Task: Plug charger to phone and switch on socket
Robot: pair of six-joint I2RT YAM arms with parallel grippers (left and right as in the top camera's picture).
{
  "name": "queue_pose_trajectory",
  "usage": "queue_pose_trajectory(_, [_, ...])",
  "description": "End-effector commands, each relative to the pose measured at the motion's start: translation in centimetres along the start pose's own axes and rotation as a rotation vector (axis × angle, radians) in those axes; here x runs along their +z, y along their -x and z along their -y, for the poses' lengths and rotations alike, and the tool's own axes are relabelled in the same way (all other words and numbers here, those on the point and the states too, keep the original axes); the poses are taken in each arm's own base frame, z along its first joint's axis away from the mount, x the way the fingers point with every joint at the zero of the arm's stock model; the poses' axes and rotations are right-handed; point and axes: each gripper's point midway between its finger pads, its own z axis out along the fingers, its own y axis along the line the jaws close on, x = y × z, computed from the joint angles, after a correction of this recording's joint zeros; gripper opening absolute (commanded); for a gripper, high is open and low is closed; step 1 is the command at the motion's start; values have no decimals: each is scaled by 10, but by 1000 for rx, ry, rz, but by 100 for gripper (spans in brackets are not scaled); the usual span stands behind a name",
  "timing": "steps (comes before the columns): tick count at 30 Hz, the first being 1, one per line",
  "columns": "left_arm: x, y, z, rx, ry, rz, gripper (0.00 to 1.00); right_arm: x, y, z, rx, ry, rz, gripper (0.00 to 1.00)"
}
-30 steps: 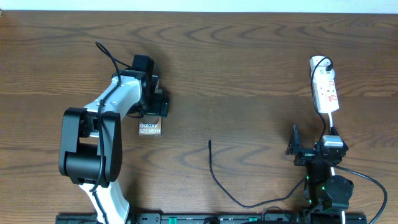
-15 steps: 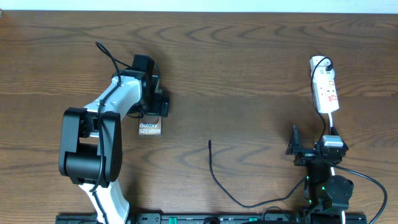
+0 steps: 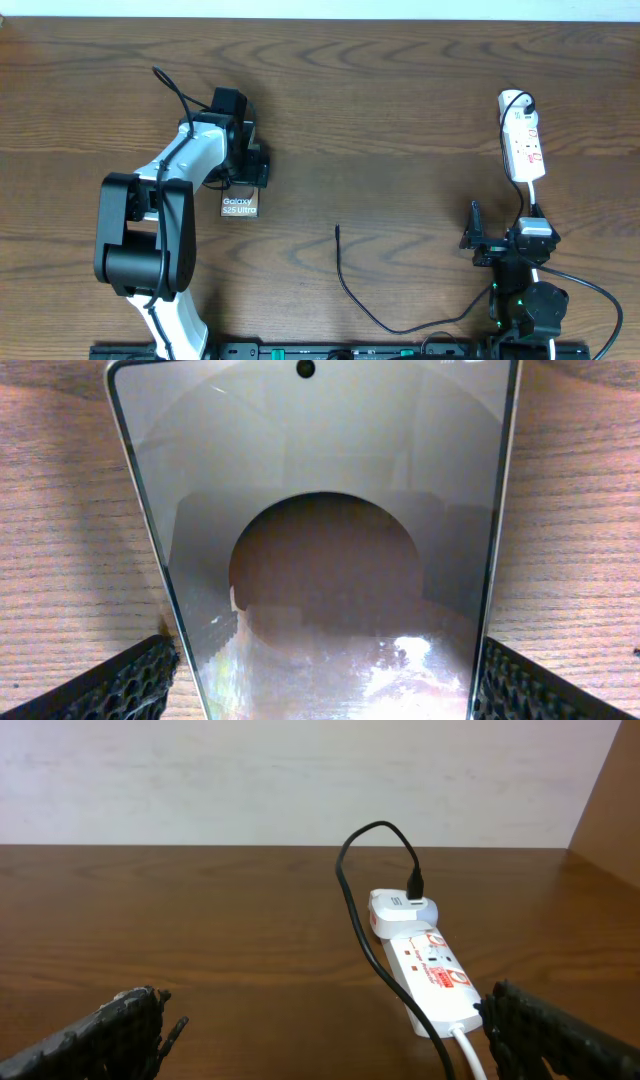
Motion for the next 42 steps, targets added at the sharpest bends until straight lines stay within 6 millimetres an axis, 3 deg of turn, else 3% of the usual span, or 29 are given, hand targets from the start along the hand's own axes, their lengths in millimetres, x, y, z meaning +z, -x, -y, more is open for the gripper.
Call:
queue_pose_trajectory(1, [30, -33, 11, -23, -70, -126, 90, 0, -1, -2, -2, 5, -1, 99])
queue_pose_trajectory(42, [29, -35, 11, -23, -70, -133, 90, 0, -1, -2, -2, 5, -1, 99])
